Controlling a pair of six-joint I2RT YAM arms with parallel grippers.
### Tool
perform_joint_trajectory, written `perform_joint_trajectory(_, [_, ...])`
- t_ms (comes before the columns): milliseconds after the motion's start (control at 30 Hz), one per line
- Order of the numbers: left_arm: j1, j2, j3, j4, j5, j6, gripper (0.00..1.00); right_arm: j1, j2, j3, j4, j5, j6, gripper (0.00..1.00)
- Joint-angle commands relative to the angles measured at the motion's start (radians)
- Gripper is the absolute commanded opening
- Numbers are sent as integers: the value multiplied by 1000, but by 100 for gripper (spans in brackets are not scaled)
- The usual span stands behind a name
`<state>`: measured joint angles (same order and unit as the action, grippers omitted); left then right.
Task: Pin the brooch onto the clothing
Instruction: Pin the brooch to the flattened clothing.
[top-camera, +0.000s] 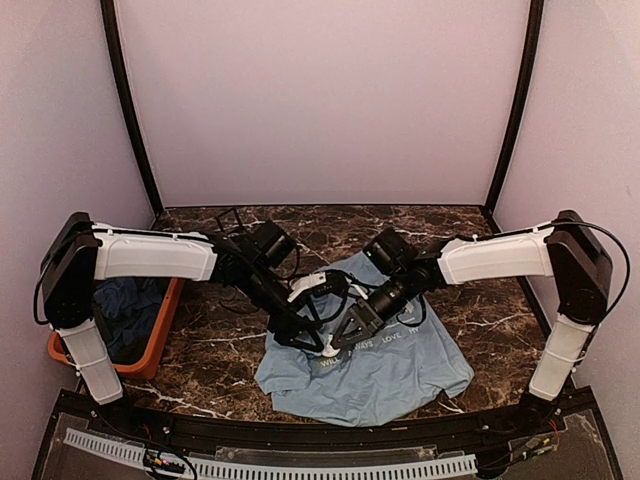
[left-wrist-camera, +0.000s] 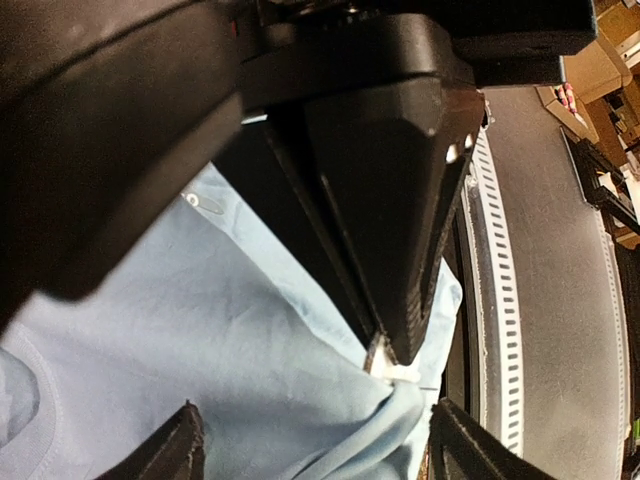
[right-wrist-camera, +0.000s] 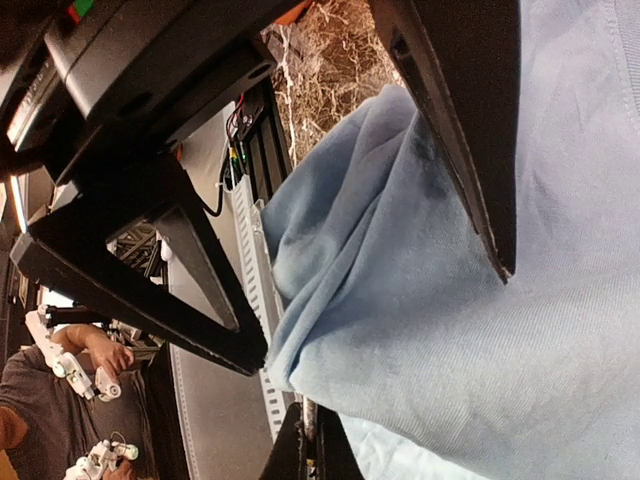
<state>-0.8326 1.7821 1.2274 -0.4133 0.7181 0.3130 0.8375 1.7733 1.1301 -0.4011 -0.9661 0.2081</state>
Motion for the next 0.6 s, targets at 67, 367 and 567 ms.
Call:
perform_joint_trajectory(67, [21,2,-31,53,56,-67,85,31,34,-52,74,-104,-44,0])
perform_joint_trajectory(367, [35,11,-194,406,213,-272,92,20,17,-100,155,-110,-22,0])
perform_joint_trajectory(567, [31,52,-158,406,286,-272,96,-2,34,-107,164,-94,4,0])
